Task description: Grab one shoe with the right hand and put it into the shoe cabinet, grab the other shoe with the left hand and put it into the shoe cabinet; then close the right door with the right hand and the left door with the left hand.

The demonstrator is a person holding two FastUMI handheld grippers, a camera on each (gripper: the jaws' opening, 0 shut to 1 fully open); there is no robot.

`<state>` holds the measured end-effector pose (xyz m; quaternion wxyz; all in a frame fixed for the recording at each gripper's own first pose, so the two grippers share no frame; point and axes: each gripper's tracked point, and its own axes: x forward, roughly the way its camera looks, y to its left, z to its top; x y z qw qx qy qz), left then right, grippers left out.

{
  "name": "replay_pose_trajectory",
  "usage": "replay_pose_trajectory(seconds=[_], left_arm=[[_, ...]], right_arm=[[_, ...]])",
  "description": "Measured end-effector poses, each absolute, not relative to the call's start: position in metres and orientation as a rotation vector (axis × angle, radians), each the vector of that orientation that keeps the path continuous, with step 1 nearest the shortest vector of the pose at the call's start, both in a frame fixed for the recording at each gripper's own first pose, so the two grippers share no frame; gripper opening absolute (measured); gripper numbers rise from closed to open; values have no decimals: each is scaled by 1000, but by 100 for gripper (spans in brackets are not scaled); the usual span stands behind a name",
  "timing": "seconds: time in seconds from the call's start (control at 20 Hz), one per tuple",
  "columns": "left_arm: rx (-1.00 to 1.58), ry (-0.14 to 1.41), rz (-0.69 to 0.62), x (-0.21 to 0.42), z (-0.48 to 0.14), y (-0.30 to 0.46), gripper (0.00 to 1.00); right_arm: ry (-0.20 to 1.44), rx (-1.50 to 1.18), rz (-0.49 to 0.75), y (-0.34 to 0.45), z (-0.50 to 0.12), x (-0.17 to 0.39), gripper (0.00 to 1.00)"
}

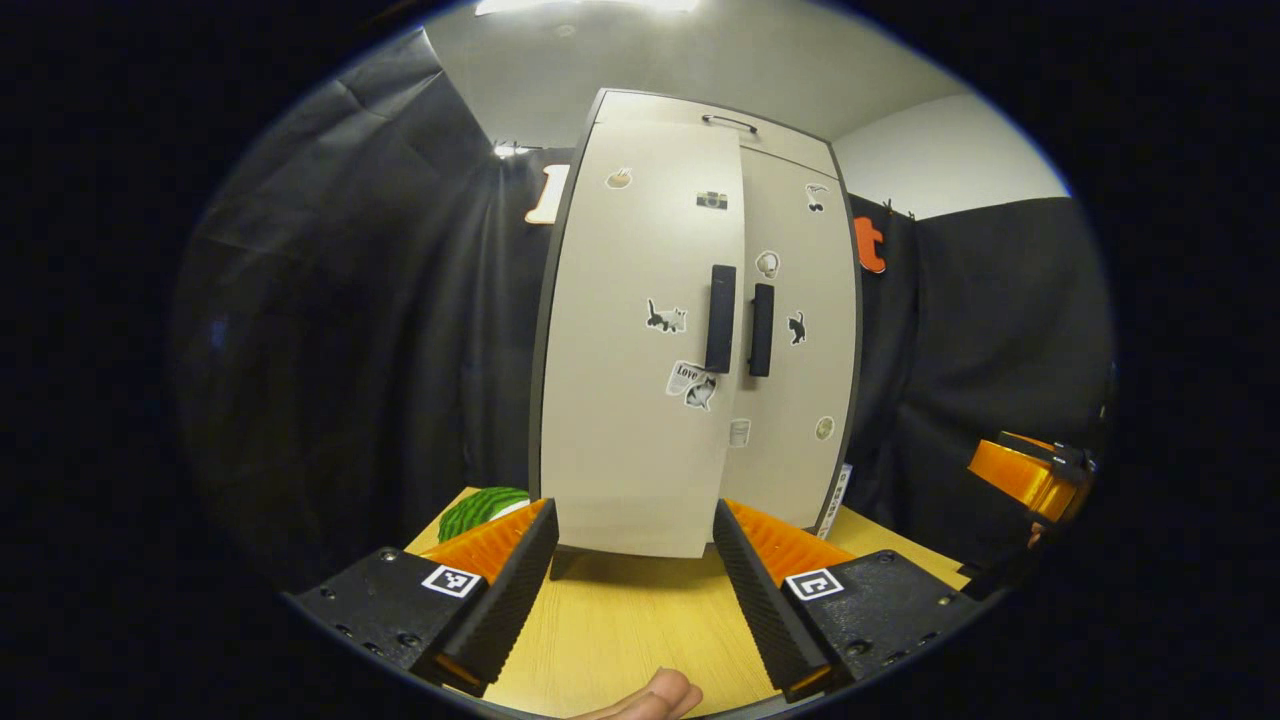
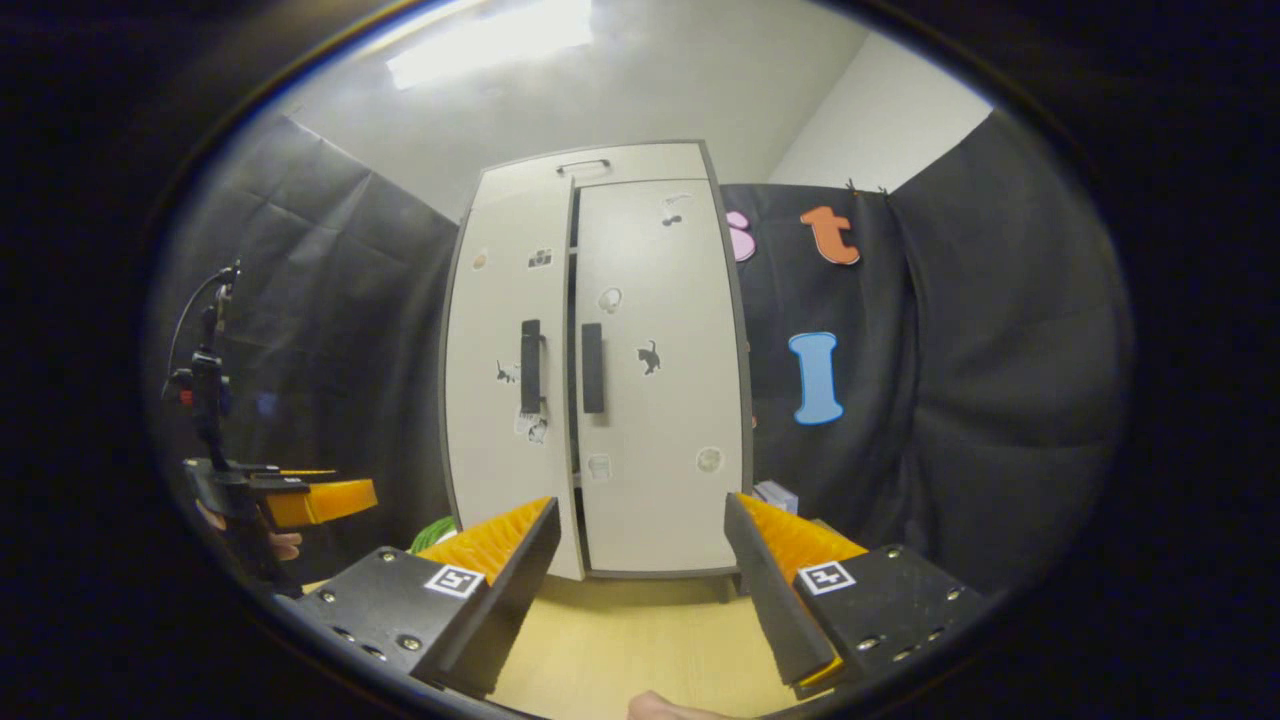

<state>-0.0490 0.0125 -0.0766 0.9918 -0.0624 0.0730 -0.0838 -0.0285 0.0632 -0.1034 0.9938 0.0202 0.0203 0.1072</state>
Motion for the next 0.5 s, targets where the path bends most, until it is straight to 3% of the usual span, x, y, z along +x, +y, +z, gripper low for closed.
replay_pose_trajectory(seconds=[0.5], left_arm=[[-73,74,-183,-89,-44,7,95]], right_arm=[[5,30,197,47,-92,-49,98]])
